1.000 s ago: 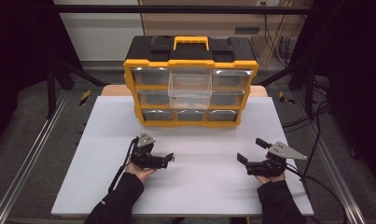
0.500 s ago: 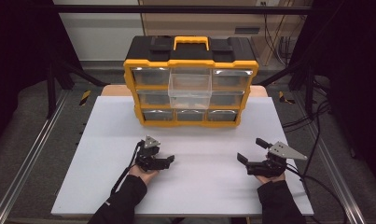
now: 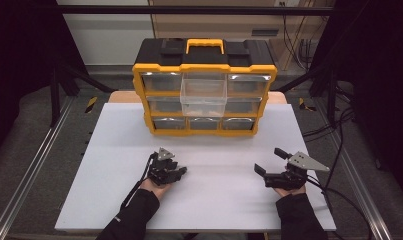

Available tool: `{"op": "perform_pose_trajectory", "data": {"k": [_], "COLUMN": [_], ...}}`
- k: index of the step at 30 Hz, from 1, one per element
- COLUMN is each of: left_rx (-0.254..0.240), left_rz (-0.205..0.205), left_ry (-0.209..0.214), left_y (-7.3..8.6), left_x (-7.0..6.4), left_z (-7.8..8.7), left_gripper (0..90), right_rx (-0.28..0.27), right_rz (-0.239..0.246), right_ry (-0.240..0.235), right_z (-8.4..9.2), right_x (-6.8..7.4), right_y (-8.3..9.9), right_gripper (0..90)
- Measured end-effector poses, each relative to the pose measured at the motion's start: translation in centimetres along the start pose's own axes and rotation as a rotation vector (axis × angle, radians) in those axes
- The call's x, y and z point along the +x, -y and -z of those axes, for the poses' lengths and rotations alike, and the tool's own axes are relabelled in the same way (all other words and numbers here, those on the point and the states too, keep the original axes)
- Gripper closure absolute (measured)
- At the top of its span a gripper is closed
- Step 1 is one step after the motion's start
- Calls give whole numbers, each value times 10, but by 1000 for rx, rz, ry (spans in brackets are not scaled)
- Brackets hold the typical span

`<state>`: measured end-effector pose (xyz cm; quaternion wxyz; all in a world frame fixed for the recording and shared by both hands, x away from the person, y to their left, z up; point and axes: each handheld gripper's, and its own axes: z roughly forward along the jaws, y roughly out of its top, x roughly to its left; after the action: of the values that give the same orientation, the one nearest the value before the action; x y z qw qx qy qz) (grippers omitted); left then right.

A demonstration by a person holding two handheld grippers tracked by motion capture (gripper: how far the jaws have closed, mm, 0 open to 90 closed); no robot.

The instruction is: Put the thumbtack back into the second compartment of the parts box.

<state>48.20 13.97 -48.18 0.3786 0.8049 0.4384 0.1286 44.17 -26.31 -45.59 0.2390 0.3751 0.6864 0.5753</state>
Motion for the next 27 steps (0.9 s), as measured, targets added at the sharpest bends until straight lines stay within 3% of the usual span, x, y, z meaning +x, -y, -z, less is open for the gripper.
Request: {"op": "perform_pose_trajectory", "data": {"k": [7,13,21,27], "left_rx": [-3,0,2,3], "left_rz": [-37,-33,-57,-67], "left_ry": [-33,-60,-93,-92], "left_y": [1,2,2,2], "left_x": [-9,-10,-11,-10], "left_z": [-2,-2,-3,-3], "left_gripper": [664,747,826,846], "right_rx": [-1,5,2,1], "right_rz": [-5,-3,0,-1], "right_ry": [-4,-1,1,-1], "right_z": [0,-1,0,0], "right_x": [0,0,0,0], "right_y": [0,0,0,0], "right_gripper": [4,4,4,4]}}
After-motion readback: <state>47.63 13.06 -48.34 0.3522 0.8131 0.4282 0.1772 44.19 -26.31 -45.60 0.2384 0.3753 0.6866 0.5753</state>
